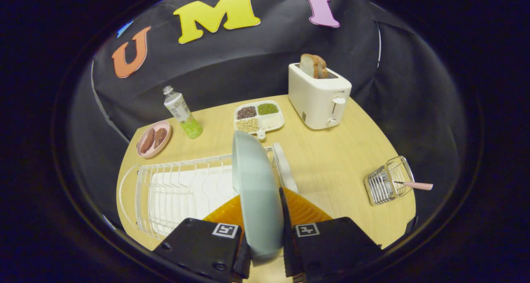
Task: Take the plate from the dish rack, then take the spoon from the basket and place it into the plate.
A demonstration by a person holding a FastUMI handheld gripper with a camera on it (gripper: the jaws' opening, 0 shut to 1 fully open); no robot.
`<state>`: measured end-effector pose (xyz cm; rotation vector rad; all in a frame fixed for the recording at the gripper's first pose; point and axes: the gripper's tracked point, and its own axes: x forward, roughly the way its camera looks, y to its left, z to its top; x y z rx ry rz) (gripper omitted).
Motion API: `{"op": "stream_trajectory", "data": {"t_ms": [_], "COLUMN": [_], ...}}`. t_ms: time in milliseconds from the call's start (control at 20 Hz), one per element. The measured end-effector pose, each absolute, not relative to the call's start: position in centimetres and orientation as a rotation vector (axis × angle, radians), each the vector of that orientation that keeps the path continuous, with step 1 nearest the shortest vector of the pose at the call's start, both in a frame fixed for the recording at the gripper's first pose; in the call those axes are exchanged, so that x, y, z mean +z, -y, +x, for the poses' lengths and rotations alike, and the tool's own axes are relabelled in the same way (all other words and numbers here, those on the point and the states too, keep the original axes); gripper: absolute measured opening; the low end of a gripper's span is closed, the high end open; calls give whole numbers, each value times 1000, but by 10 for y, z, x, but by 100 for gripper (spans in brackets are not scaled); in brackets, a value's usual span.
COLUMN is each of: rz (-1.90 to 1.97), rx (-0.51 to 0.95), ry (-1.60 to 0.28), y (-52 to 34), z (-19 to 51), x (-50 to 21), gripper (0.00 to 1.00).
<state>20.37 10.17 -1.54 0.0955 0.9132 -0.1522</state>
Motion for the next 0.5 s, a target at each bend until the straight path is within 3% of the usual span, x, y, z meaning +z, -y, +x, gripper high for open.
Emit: {"op": "stream_trajectory", "data": {"t_ms": [300, 500], "rz": [-8, 26], "rx": [-247, -157], "ry": [-838, -782], "y": [-91, -107], "z": [203, 179], "x": [18, 42], "gripper": [36, 34]}}
